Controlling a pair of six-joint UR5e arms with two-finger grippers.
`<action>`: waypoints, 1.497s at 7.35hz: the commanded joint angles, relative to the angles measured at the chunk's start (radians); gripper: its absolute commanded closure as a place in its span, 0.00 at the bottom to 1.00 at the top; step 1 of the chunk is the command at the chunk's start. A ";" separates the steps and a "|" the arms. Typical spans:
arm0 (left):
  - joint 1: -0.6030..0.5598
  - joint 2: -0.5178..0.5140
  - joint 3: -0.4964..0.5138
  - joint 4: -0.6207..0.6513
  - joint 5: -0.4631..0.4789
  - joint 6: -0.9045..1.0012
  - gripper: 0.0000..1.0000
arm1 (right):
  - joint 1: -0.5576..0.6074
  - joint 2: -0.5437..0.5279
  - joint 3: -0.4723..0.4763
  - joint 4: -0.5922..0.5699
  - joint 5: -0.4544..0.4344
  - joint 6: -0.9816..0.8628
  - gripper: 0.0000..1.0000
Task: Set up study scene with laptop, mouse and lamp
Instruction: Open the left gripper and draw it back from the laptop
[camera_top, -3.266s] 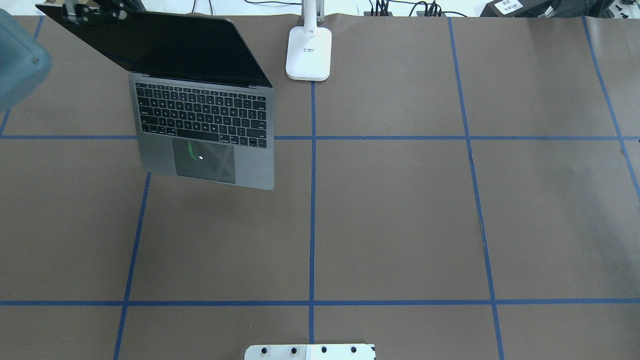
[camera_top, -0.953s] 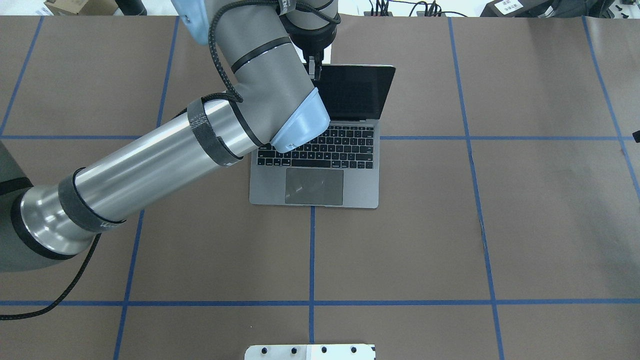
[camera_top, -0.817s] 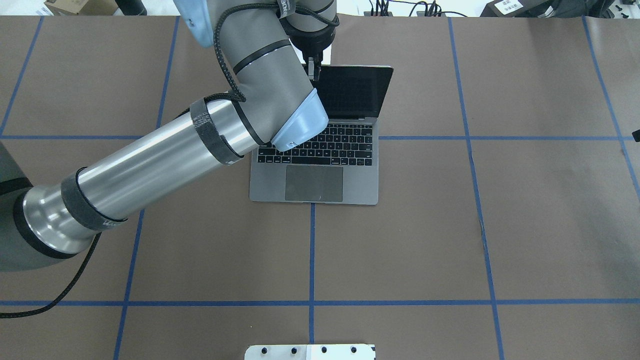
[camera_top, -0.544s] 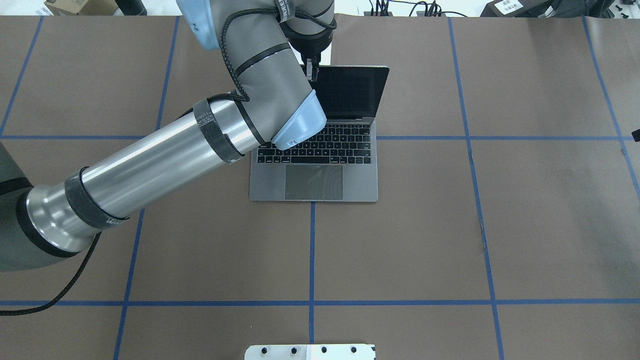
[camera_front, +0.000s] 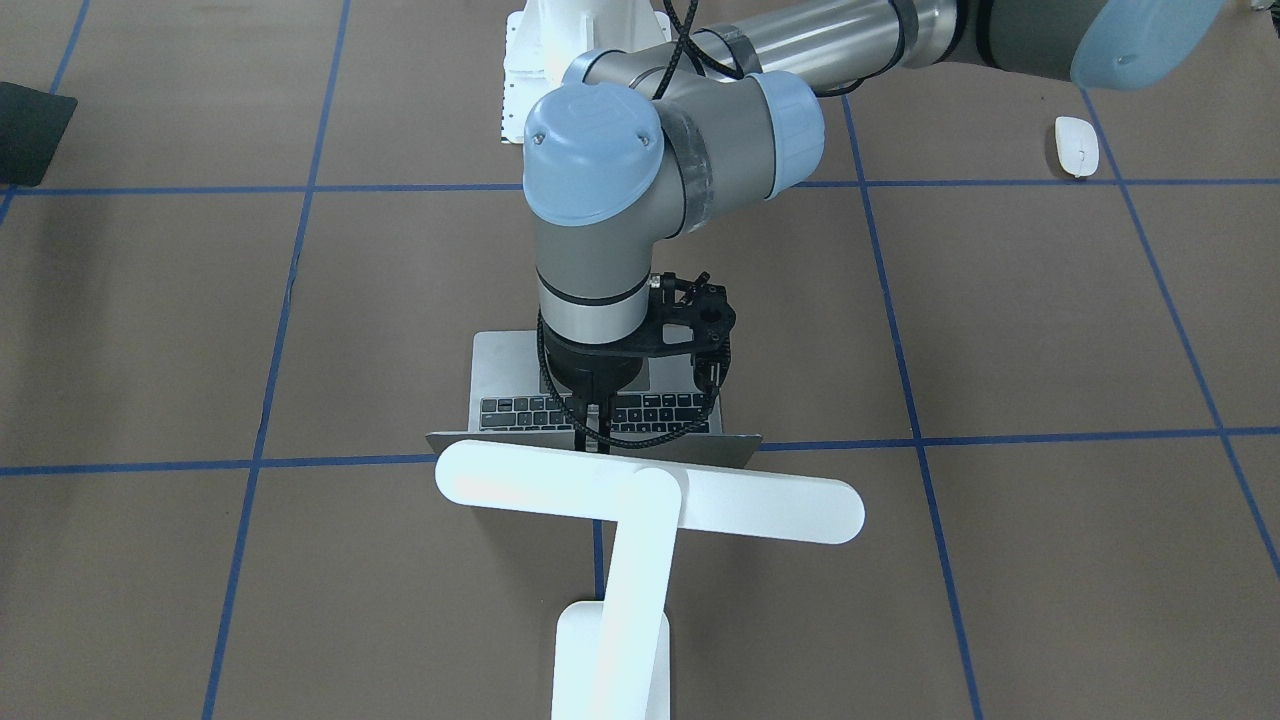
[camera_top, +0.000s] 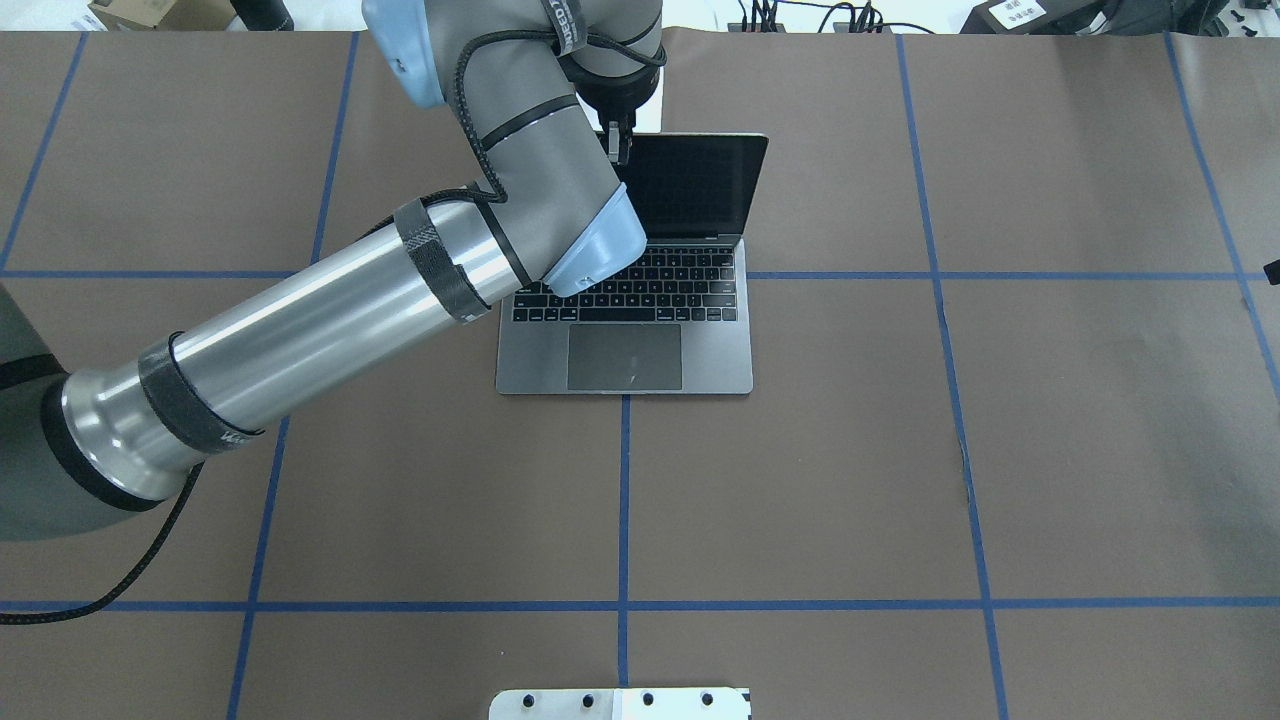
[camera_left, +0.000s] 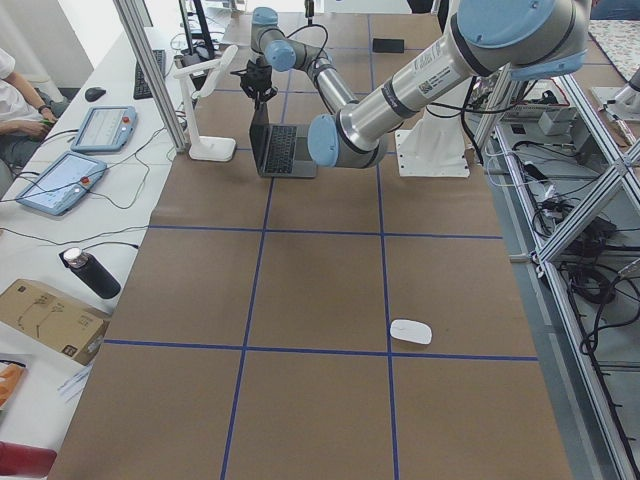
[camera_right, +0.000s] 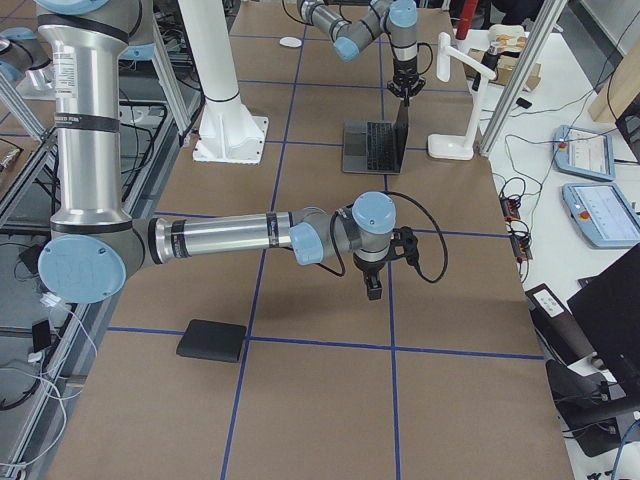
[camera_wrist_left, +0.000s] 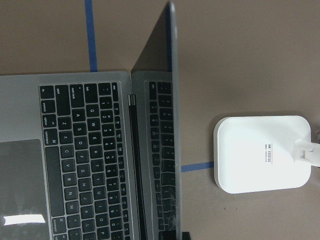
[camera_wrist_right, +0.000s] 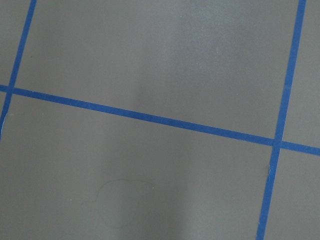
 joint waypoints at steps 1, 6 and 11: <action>0.000 -0.001 0.009 -0.002 0.005 -0.002 1.00 | 0.001 0.000 -0.002 0.000 0.000 0.000 0.00; -0.009 0.046 -0.104 0.001 -0.001 0.034 0.10 | -0.001 0.002 -0.002 0.002 0.002 0.000 0.00; -0.011 0.464 -0.765 0.202 -0.030 0.331 0.01 | -0.014 -0.015 0.006 0.003 0.006 -0.006 0.00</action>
